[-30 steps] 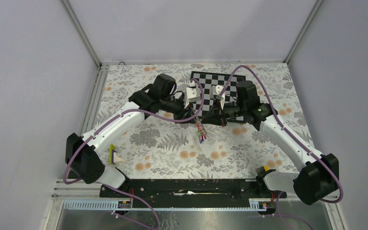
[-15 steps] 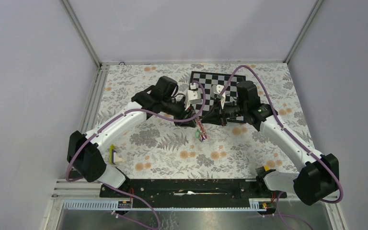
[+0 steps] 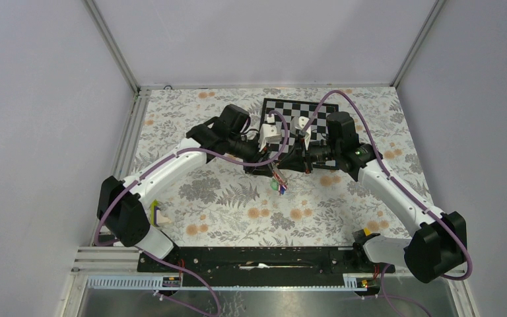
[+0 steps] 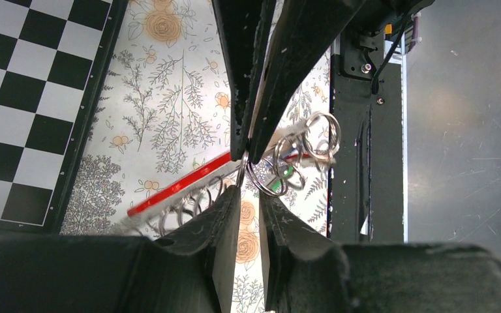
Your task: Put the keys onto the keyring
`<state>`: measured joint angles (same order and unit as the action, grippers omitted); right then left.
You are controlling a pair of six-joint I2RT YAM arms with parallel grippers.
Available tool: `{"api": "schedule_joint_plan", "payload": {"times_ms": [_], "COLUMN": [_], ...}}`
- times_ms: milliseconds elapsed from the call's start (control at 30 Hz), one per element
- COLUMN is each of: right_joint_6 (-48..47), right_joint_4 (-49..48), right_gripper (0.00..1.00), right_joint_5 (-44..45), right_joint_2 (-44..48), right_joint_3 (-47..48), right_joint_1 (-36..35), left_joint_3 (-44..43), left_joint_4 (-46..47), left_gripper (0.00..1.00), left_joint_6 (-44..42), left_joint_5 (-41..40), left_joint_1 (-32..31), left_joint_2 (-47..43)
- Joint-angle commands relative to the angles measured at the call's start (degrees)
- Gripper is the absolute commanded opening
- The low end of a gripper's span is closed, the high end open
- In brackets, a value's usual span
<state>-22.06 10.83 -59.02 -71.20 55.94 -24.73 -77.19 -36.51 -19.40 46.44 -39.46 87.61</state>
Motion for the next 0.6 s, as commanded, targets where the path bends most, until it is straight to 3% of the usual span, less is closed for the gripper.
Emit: {"api": "schedule_joint_plan", "payload": {"times_ms": [0,567], "right_joint_6": [0.69,0.28], "right_joint_4": [-2.98,-3.78], "right_gripper": [0.0,0.0], "right_joint_5": [-0.3,1.49], "right_joint_2": [1.67,1.61], "right_joint_3": [0.23,-0.63], "right_joint_1": [0.12,0.13], "left_joint_3": [-2.8,-4.23], "left_joint_4": [1.8,3.07], "left_gripper": [0.23,0.24], "left_joint_6": [0.42,0.78], "left_joint_5": [2.26,-0.37], "left_joint_1": [-0.51,-1.32], "left_joint_2": [-0.98,-1.97]}}
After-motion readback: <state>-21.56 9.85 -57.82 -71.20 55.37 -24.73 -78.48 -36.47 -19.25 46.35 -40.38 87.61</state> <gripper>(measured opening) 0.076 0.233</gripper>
